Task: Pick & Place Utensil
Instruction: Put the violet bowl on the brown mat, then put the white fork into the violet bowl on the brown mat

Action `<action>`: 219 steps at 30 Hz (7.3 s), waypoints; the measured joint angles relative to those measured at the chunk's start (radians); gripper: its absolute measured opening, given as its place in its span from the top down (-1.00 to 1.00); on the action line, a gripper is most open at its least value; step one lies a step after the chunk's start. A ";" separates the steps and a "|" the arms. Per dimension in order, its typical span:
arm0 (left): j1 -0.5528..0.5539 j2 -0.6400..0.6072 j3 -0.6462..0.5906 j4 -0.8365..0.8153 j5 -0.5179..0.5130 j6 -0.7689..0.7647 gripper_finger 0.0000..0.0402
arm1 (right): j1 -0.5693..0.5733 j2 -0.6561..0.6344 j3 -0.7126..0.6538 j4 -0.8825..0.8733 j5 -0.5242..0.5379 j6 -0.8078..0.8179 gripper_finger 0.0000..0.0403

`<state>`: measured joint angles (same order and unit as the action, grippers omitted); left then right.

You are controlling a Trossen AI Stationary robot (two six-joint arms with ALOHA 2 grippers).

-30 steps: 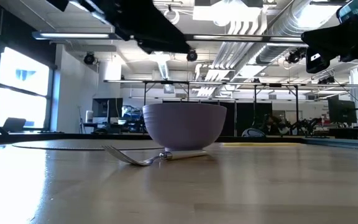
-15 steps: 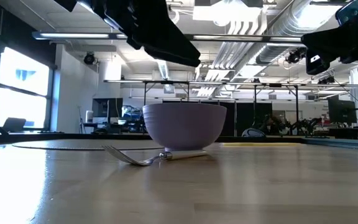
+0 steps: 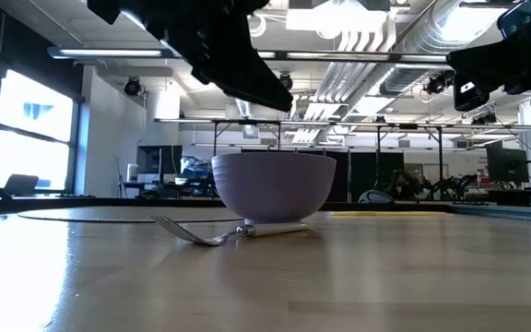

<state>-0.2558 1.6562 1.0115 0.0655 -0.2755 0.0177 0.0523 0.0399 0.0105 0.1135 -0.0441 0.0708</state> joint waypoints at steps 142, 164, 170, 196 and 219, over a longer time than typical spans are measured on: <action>0.325 -0.346 -0.054 -0.414 0.236 -0.356 0.27 | 0.000 0.012 0.000 -0.027 0.000 0.000 0.98; -0.266 0.115 0.019 -0.067 -0.290 -0.658 0.18 | 0.000 0.013 0.000 -0.036 0.000 0.000 0.98; -0.243 0.239 0.123 -0.047 -0.346 -0.670 -0.12 | 0.000 0.013 0.000 -0.041 0.000 0.000 0.98; -0.146 0.365 0.154 -0.230 -0.284 -0.906 0.17 | 0.000 0.040 0.000 -0.072 0.001 0.000 0.98; -0.189 0.326 0.149 -0.368 -0.249 -0.833 0.65 | 0.000 0.040 0.000 -0.072 0.001 0.000 0.98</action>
<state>-0.4451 1.9824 1.1609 -0.3021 -0.5250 -0.8150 0.0525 0.0795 0.0109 0.0410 -0.0433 0.0708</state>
